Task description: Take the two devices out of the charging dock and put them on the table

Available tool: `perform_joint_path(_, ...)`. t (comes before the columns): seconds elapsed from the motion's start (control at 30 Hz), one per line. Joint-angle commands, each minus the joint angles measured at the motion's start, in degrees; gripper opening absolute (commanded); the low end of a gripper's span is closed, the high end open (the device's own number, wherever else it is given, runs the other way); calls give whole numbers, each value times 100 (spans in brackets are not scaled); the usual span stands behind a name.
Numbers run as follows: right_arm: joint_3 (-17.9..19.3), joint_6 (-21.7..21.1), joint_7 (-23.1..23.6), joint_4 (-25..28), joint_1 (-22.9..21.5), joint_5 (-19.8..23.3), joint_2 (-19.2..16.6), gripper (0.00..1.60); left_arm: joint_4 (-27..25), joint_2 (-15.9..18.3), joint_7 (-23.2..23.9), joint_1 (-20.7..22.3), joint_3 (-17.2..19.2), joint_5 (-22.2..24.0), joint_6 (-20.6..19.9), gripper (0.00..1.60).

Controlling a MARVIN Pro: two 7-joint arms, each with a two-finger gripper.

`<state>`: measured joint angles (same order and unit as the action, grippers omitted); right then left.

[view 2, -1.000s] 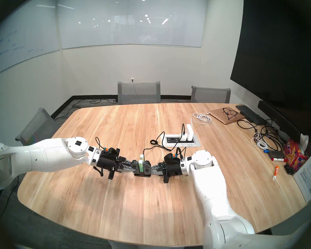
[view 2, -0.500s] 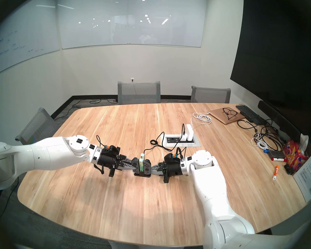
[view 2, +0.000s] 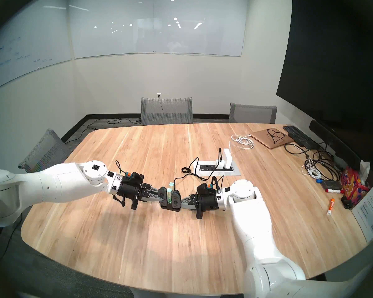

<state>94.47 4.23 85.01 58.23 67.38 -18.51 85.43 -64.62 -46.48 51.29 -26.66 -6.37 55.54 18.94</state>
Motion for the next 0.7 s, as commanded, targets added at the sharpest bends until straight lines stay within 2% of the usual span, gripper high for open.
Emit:
perform_joint_path(0.0, 9, 11, -1, 57, -49, 77, 4, 0, 2, -45, -55, 145, 85, -1, -39, 0)
perform_joint_path(0.67, 8, 11, -1, 57, -50, 79, 4, 0, 5, -47, -53, 147, 84, -1, -44, 0)
